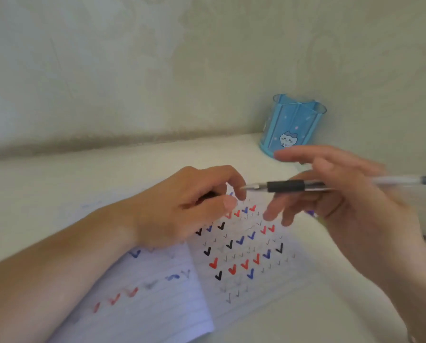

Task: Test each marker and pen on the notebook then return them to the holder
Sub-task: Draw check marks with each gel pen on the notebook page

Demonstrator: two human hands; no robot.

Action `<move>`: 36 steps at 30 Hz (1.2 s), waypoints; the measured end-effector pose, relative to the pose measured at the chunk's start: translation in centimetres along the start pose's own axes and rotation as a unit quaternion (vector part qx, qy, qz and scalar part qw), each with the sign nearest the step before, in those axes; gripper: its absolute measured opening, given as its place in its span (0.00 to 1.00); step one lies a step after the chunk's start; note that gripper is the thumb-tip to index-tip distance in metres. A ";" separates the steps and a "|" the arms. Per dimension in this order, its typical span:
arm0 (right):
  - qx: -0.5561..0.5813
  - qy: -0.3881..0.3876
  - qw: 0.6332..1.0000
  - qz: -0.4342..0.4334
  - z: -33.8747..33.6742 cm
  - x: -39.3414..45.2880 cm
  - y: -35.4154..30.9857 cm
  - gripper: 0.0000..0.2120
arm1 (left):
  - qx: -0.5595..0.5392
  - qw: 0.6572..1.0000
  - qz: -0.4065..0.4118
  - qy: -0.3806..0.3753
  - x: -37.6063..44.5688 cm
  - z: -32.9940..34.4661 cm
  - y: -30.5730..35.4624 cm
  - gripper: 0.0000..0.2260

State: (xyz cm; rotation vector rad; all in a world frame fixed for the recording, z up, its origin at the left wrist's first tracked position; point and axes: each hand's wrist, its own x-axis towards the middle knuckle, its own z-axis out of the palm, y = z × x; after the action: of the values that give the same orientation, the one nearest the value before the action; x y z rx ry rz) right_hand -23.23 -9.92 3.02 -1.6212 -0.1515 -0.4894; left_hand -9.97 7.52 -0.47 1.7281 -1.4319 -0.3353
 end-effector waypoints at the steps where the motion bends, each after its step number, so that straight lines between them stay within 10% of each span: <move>1: -0.001 -0.010 1.000 0.018 -0.4 0.2 -0.8 0.13 | -0.004 1.000 -0.011 0.009 -0.1 0.0 -0.1 0.09; 36: -0.243 -0.041 0.966 0.081 0.4 -3.5 3.9 0.16 | 0.119 0.991 0.012 0.057 0.7 0.5 -0.9 0.10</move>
State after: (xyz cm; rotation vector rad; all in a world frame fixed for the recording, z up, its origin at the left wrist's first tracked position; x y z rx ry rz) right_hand -24.78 -9.33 -1.90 -2.1156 0.0466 -0.3468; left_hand -9.49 6.65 -1.24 1.8851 -1.4555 -0.0515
